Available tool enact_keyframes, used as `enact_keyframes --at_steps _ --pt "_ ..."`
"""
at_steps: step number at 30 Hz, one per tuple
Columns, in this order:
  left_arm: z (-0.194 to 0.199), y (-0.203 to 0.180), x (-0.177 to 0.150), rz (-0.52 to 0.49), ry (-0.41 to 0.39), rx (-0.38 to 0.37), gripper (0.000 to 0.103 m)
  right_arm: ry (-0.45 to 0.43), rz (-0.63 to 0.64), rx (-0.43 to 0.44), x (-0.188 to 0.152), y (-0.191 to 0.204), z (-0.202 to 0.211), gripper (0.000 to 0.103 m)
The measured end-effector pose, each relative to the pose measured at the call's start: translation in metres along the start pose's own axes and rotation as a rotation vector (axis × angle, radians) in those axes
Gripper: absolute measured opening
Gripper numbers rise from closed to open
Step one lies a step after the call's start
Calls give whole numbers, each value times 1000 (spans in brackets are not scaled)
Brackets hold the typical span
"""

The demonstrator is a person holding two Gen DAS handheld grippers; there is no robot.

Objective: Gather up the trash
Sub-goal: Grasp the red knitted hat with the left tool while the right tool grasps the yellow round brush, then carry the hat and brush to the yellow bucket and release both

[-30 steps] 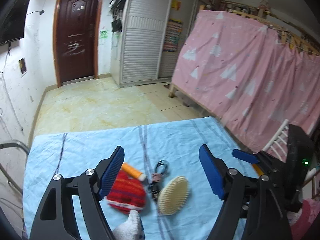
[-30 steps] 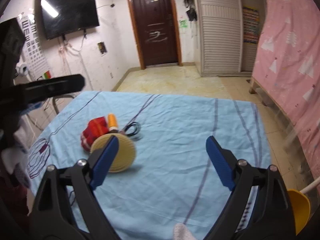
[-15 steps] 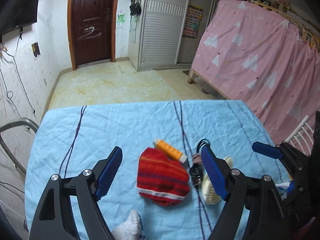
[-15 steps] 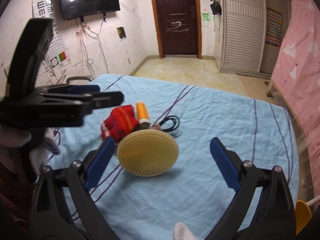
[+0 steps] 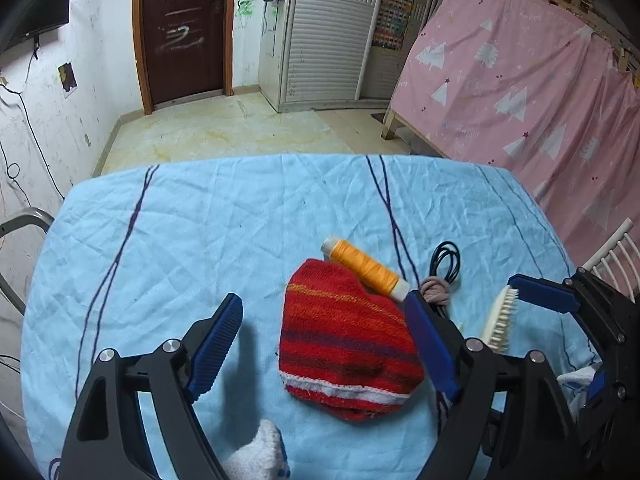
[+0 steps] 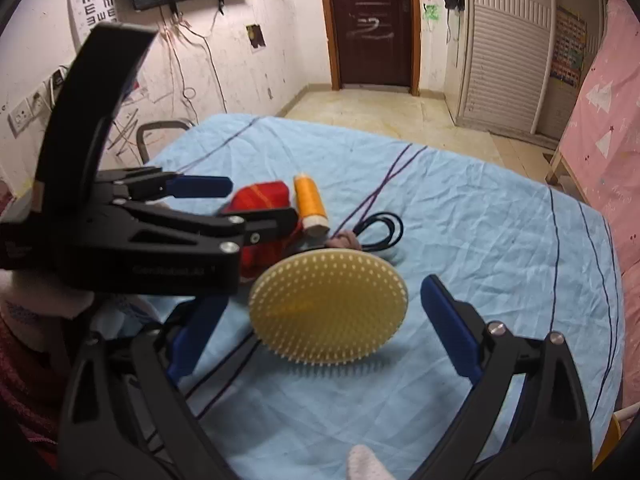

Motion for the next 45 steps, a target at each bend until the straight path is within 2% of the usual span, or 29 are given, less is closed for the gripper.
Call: enact_keyframes --at_steps 8,10,13,15,19,24,34,45 --pt "-2 -1 -2 -2 -4 -5 74 82 20 0 2 3 -15 92" --pt "-2 -2 -3 -2 -7 -3 64 77 22 -18 0 3 -15 78" --pt "2 -4 -6 -15 -4 -10 47 59 1 -17 -2 -1 -12 76" --pt "5 -7 -8 -26 -3 -9 40 44 -10 -16 -3 -4 -8 76" --pt "14 -10 -12 -27 -21 0 31 13 -23 -21 -5 -8 2 76" --pt "29 -17 -15 -38 -47 2 24 -30 -56 -27 -7 -17 16 76" --pt "59 -45 -9 -86 -112 8 23 -106 -121 -52 -21 -40 49 77" --pt "68 -109 0 -200 -135 -5 23 -210 -242 -130 -54 -95 105 77"
Point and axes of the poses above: each gripper's, at about its wrist camera, not at the fingertips, and z roughly against the way its jaws point, y to its left, x to its top, the point moved 2 cm from there along -z, roughly the way its jaws point, and after that the axes turned 5 degrees about y, right-handed, at the moved point
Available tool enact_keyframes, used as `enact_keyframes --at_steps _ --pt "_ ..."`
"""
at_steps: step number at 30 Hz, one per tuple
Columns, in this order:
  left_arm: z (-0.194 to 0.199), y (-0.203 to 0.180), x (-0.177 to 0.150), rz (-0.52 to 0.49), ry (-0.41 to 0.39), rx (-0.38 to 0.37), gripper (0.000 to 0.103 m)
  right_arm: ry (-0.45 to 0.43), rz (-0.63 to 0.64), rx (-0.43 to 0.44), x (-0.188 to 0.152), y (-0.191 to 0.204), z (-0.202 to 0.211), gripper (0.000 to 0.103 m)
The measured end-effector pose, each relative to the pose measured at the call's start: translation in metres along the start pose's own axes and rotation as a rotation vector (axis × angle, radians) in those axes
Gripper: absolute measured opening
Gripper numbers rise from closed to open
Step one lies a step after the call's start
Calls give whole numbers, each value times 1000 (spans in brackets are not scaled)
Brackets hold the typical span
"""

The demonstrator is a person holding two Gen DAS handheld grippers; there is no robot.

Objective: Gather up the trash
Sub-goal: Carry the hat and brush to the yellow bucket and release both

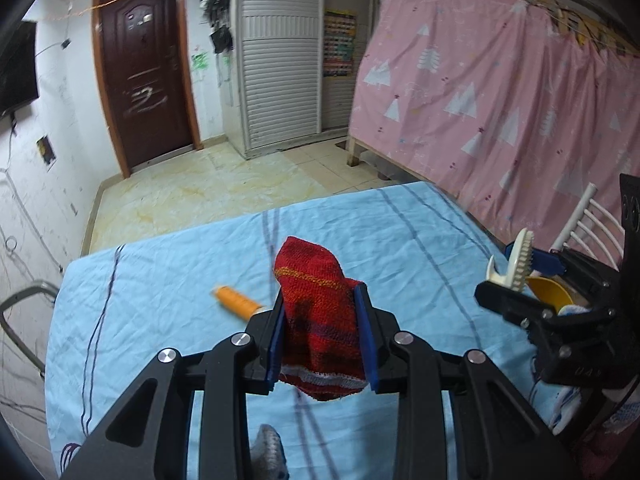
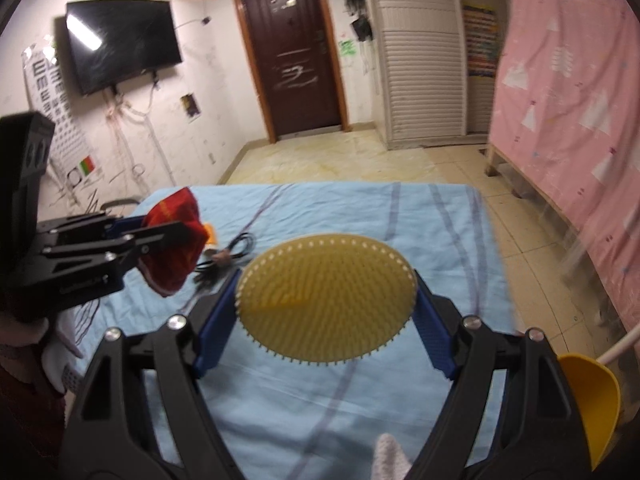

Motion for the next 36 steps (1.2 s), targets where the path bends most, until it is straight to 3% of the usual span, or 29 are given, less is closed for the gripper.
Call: enact_keyframes --at_steps 20,36 --pt "-20 -134 24 -238 20 -55 23 -132 -255 -214 -44 -148 84 77" --pt "-36 -247 25 -412 43 -157 23 -139 -406 -348 -96 -235 125 77"
Point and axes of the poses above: each gripper's, at about its wrist camera, not at the fingertips, and z roughly against the way its jaws point, y to its left, x to its top, the point moved 2 cm from there along -z, roughly the way its jaws point, and after that the axes turned 5 degrees about y, right-handed, at the moved point
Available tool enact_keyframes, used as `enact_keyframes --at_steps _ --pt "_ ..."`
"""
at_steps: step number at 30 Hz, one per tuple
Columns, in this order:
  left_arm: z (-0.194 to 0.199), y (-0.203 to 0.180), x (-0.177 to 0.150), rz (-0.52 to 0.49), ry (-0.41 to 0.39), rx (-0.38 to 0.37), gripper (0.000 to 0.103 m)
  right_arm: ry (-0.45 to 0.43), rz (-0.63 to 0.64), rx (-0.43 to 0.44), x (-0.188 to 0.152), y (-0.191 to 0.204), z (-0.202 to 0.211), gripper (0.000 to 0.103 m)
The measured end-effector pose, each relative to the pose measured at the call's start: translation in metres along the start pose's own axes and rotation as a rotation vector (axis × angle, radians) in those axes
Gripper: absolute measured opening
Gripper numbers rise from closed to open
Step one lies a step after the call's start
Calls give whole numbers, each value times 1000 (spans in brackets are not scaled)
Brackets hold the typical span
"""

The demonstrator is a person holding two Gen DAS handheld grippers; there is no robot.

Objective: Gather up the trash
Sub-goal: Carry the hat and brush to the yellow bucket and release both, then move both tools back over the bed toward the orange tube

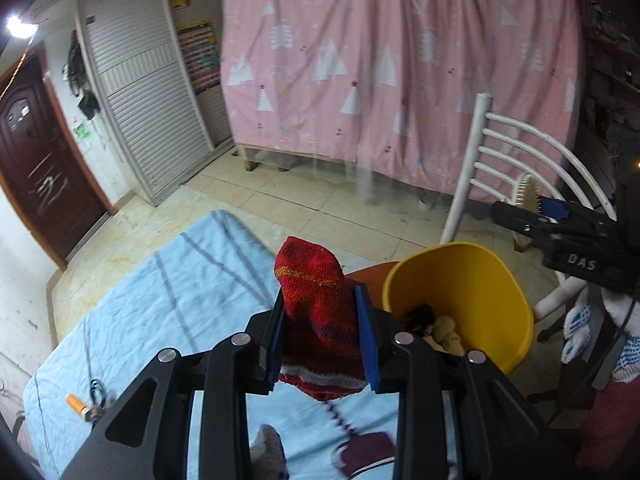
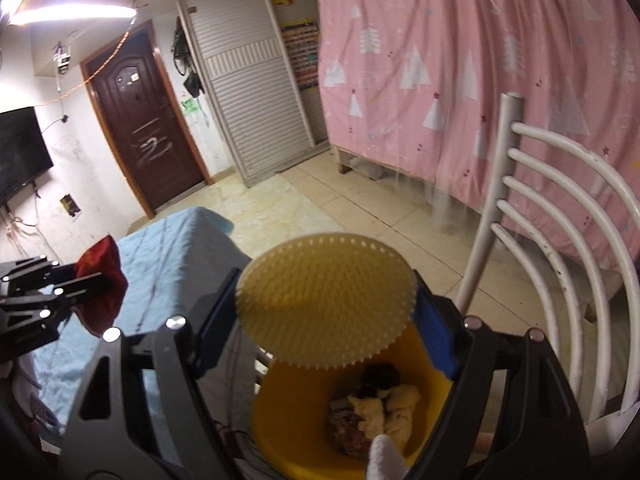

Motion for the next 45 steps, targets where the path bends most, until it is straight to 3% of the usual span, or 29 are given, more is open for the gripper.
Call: enact_keyframes --at_steps 4,17,19,22,23,34,45 --pt "-6 -20 8 -34 4 -36 23 2 -31 -6 -2 -13 -4 85" --pt "-33 -79 19 -67 20 -274 24 -47 -126 -25 -3 -45 4 85" --pt "-35 -85 20 -66 20 -309 37 -55 -133 -25 -3 -47 7 85" --pt "-32 -90 19 -70 7 -308 63 -64 -137 -27 -3 -47 10 85" --pt "-32 -91 19 -72 4 -304 64 -65 -139 -27 -3 -47 10 85" --pt "-17 -65 15 -44 -25 -240 65 -45 -132 22 0 -29 4 85" --pt "11 4 4 71 -76 -167 65 -32 -53 53 9 20 -1 85"
Point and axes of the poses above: each gripper's, at about its wrist camera, not at the fingertips, and z roughly against the way its jaws point, y to its left, x to its top, the point moved 2 cm from there along -z, roughly the way its jaws point, and after that the axes turned 5 degrees about y, right-handed, at the moved point
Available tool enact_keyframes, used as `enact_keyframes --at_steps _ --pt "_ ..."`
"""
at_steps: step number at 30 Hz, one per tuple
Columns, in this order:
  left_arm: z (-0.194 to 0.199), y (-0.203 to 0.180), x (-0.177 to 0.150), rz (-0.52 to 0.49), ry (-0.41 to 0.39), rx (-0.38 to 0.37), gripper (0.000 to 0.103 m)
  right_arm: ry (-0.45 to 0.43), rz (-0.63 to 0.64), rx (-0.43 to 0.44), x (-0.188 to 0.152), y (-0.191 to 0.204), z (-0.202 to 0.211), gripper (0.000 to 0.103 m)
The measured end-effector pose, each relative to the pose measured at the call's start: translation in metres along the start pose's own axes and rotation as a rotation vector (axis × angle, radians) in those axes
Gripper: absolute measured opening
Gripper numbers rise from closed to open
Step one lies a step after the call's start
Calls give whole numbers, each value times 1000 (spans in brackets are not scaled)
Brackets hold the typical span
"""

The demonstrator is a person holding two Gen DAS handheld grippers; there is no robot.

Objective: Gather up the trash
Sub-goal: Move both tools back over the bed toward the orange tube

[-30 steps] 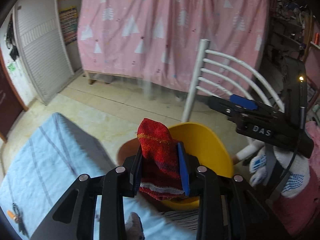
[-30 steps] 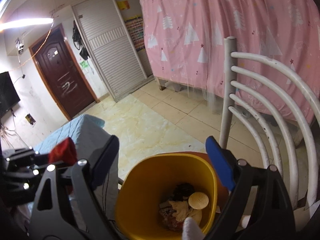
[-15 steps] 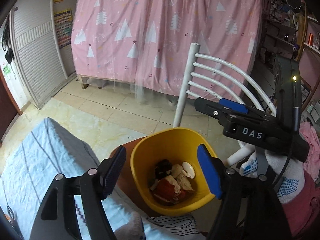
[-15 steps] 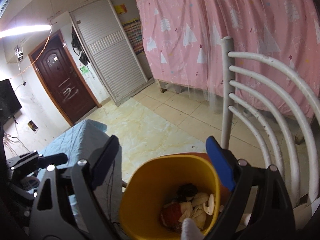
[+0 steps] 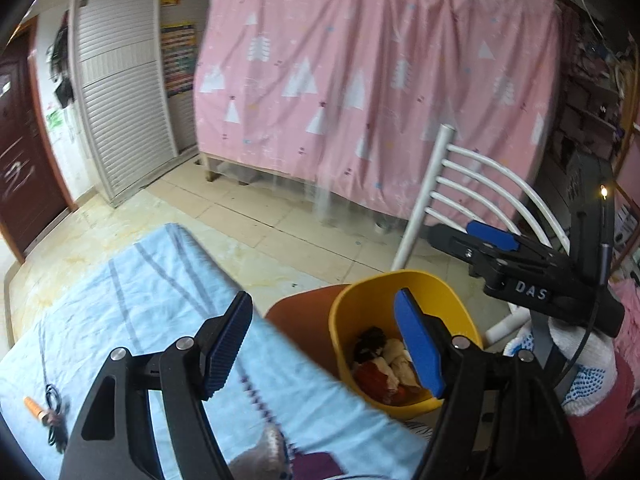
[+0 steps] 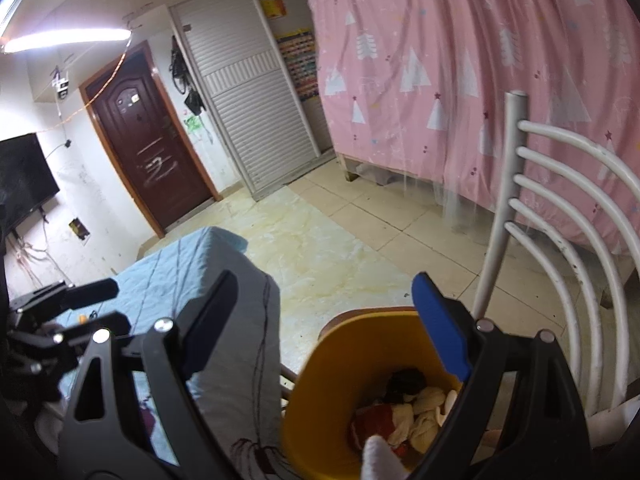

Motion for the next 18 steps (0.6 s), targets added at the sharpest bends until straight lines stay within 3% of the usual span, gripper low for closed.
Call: enact_keyframes --at_steps 18 --pt "64 139 -36 216 -65 198 66 68 201 111 -2 125 -29 86"
Point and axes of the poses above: each gripper's, at about its wrist camera, not at the fingertips, and z roughly against the way its jaws point, y to its left, x to its top, the point moved 2 cm from there along -z, roughly the way its jaws point, and after that the axes turned 5 degrees about y, right-handed, at the moved point
